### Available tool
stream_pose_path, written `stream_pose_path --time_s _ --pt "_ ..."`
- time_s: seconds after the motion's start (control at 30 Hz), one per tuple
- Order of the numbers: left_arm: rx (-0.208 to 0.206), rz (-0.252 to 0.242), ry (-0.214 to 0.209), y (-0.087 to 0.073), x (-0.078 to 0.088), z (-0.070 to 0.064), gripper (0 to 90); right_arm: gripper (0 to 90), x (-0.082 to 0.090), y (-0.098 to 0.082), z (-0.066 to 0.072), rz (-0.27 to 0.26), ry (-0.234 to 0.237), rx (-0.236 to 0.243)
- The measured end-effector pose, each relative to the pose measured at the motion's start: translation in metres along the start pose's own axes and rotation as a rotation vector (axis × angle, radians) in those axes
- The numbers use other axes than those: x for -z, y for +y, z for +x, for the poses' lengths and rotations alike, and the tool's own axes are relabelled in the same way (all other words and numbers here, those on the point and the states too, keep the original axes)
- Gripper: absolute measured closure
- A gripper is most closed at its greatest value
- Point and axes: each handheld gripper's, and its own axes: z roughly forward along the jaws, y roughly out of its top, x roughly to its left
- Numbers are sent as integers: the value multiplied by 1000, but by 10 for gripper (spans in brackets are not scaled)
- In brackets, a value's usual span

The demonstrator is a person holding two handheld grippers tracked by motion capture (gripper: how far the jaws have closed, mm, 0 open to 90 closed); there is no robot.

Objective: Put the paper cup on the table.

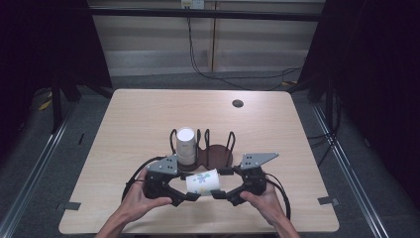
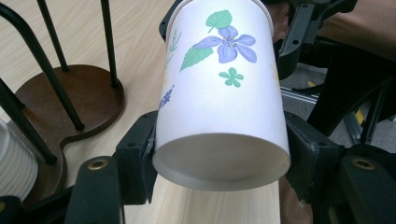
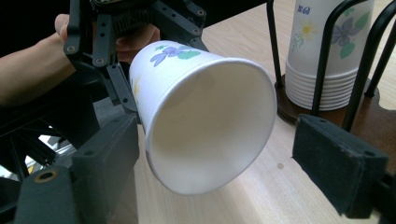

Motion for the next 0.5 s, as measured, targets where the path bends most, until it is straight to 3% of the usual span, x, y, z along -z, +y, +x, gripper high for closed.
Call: stream_pose_path --time_s 0.5 --pt "2 -22 -18 1 -3 -2 363 150 -3 1 0 -37 43 -14"
